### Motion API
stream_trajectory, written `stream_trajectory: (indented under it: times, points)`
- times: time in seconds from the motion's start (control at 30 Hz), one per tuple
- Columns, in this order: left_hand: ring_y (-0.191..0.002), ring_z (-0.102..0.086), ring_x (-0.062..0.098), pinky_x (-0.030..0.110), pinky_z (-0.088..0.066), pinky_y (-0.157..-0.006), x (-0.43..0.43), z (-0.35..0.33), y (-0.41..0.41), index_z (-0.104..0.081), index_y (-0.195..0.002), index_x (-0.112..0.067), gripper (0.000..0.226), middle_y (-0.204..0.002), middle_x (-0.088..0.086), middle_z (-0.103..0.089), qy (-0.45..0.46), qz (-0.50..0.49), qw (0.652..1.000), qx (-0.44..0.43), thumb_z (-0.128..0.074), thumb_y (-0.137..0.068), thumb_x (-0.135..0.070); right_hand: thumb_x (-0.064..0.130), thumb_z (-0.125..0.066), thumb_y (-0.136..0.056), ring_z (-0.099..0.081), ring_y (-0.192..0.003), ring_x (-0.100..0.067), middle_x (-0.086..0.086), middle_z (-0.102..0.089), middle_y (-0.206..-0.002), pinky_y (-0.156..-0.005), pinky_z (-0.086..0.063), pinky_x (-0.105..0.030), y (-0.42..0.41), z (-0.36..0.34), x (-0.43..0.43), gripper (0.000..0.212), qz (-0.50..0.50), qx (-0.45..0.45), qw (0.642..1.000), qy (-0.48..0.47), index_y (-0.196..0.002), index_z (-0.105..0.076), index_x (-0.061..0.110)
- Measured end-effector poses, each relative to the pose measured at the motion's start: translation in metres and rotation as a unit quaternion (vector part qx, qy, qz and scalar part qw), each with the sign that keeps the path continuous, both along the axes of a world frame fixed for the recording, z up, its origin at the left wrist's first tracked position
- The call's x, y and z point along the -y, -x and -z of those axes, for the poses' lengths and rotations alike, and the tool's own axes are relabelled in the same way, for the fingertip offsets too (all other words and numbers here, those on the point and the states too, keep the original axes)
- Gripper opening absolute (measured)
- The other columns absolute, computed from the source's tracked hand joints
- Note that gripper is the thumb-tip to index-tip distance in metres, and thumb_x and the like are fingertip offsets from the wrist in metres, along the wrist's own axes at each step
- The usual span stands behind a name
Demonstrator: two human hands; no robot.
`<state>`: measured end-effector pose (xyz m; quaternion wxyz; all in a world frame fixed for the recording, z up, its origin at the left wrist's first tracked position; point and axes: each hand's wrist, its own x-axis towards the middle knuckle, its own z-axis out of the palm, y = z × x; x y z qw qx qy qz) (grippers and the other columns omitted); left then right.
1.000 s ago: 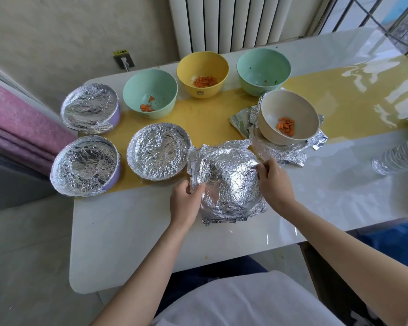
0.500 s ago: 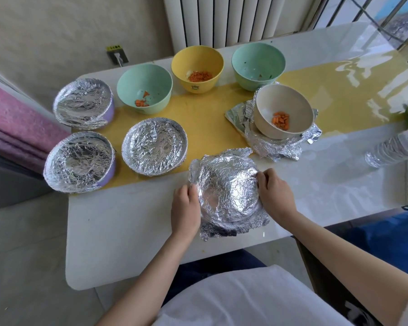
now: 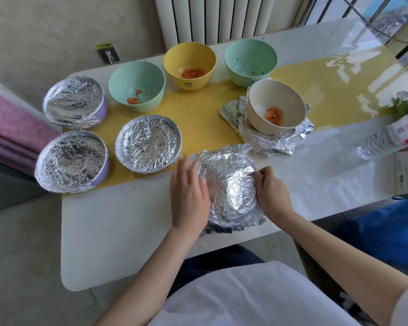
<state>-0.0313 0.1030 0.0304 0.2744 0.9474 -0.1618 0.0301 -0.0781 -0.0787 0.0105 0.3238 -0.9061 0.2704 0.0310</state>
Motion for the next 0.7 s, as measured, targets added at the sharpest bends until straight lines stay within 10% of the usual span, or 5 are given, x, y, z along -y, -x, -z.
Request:
stream_trajectory:
  times: [0.13, 0.4, 0.6, 0.7]
  points:
    - [-0.144, -0.01, 0.023, 0.046, -0.008, -0.115, 0.02, 0.004, 0.009, -0.023, -0.147, -0.011, 0.06, -0.155, 0.007, -0.016, -0.17, 0.206, 0.963, 0.033, -0.018, -0.096, -0.043, 0.032, -0.035, -0.101, -0.057, -0.077, -0.037, -0.011, -0.059, -0.076, -0.058, -0.033, -0.037, 0.0, 0.001, -0.001, 0.022, 0.008, 0.006, 1.0, -0.002, -0.096, -0.043, 0.012]
    - [-0.136, 0.03, 0.023, 0.044, 0.024, -0.107, 0.027, 0.023, 0.009, 0.022, -0.142, -0.013, 0.076, -0.15, 0.003, 0.028, -0.335, 0.225, 0.914, -0.042, 0.021, -0.078, -0.055, 0.032, -0.033, -0.101, -0.058, -0.078, -0.038, -0.014, -0.06, -0.08, -0.058, -0.033, -0.036, 0.002, 0.002, -0.002, 0.025, 0.013, -0.003, 1.0, -0.01, -0.099, -0.045, 0.01]
    - [-0.138, 0.029, 0.02, 0.043, 0.018, -0.113, 0.027, 0.023, 0.007, 0.014, -0.147, -0.016, 0.067, -0.152, 0.002, 0.025, -0.299, 0.238, 0.918, -0.106, -0.003, -0.095, -0.055, 0.032, -0.032, -0.101, -0.057, -0.07, -0.037, -0.01, -0.056, -0.069, -0.057, -0.036, -0.037, 0.004, 0.001, -0.002, 0.026, 0.003, 0.001, 1.0, -0.004, -0.101, -0.044, 0.009]
    - [-0.144, 0.005, 0.021, 0.039, -0.001, -0.118, 0.02, 0.018, 0.006, -0.014, -0.149, -0.014, 0.061, -0.157, 0.007, -0.001, -0.11, 0.213, 0.964, -0.118, -0.014, -0.097, -0.046, 0.032, -0.031, -0.101, -0.057, -0.068, -0.036, -0.007, -0.054, -0.067, -0.056, -0.034, -0.036, 0.005, 0.0, -0.002, 0.024, -0.001, -0.003, 1.0, 0.004, -0.101, -0.042, 0.011]
